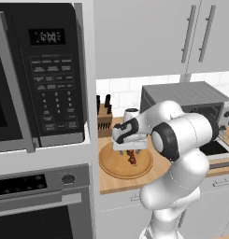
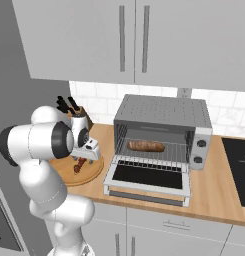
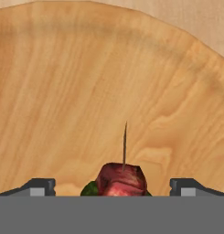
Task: Pick up the kebab skewer and baguette bread, and place them inside the toaster oven. Close the toaster oven door and start by setting the timer.
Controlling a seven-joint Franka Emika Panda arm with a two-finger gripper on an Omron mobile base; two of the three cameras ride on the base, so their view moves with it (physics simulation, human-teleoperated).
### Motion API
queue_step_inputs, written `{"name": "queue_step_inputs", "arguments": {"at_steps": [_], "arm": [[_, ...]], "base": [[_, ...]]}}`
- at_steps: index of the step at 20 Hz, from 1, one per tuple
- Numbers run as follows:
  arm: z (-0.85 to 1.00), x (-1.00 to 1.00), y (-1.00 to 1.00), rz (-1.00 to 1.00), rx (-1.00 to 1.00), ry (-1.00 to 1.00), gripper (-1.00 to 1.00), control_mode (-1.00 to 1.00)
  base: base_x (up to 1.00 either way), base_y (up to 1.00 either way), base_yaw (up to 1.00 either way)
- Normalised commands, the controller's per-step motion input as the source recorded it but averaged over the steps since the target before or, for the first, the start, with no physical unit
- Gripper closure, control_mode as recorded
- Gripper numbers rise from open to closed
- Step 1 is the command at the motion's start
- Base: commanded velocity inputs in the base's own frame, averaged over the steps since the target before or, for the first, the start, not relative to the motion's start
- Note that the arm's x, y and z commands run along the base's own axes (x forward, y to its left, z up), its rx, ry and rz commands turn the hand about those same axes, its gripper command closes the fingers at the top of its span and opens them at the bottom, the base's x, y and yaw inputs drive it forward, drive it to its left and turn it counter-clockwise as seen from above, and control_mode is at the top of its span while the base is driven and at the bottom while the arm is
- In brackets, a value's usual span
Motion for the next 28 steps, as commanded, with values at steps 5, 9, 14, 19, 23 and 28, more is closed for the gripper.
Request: {"name": "queue_step_inputs", "arguments": {"at_steps": [5, 9, 14, 19, 23, 28], "arm": [[0.0, 0.0, 0.02, 0.0, 0.0, 0.0, 1.0, -1.0], [-0.11, 0.0, 0.0, 0.0, 0.0, 0.0, 1.0, -1.0], [-0.01, 0.0, 0.0, -0.05, 0.0, -0.05, 1.0, -1.0], [0.57, -0.06, 0.0, -0.16, 0.0, -0.12, 1.0, -1.0], [0.8, -0.26, 0.0, -0.22, 0.0, -0.12, 1.0, -1.0], [0.62, -0.35, -0.05, -0.23, 0.02, -0.11, 1.0, -1.0]], "base": [[0.0, 0.0, 0.0], [0.0, 0.0, 0.0], [0.0, 0.0, 0.0], [0.0, 0.0, 0.0], [0.0, 0.0, 0.0], [0.0, 0.0, 0.0]]}}
